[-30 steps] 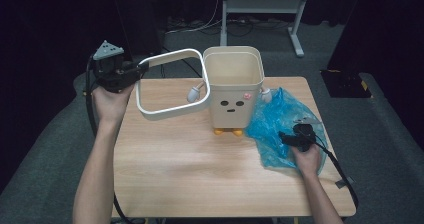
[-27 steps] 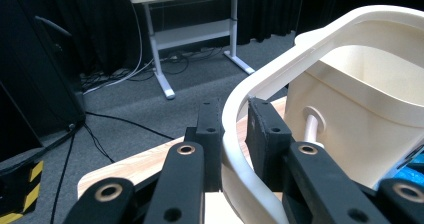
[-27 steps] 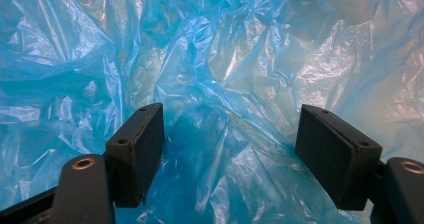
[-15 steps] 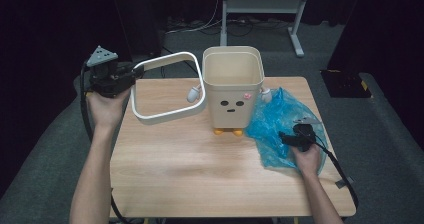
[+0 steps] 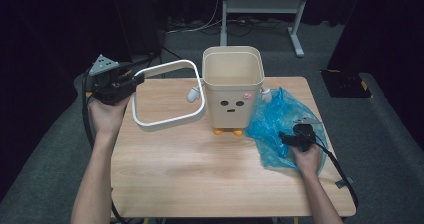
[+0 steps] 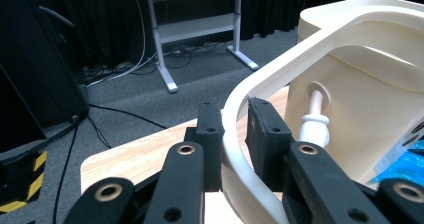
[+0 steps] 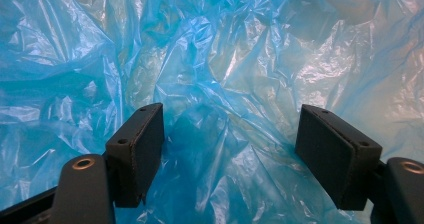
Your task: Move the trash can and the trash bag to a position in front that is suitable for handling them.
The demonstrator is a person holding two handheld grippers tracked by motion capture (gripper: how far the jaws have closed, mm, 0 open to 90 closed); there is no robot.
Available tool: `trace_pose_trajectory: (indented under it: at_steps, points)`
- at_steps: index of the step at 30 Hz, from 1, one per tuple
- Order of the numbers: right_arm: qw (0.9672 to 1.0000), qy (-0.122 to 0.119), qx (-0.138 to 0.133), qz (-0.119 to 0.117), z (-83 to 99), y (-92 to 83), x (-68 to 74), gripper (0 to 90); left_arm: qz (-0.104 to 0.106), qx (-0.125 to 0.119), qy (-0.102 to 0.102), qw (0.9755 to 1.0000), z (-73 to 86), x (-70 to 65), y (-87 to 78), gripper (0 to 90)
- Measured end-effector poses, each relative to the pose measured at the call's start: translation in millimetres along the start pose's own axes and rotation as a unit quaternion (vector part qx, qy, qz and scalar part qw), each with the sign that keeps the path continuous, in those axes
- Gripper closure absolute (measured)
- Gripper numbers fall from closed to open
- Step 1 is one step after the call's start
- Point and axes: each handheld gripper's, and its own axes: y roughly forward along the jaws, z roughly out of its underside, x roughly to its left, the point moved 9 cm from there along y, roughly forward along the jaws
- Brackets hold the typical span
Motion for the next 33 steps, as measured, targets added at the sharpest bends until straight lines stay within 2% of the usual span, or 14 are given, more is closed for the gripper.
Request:
trace_pose_trajectory:
  at_steps: [7, 26, 33]
  points:
    - [1.0000, -0.001, 0.000, 0.000, -0.1, 0.1, 0.0, 27.5, -0.001, 0.003, 0.000, 1.0000, 10.0, -1.5, 0.2, 76.6]
    - [1.0000, -0.001, 0.000, 0.000, -0.1, 0.0, 0.0, 27.5, 0.005, 0.016, 0.007, 0.9998, 40.2, -16.4, 7.4, 76.6]
    - [1.0000, -0.001, 0.000, 0.000, -0.1, 0.0, 0.0, 27.5, 0.007, 0.019, -0.003, 0.9998, 53.8, -17.3, 10.2, 76.6]
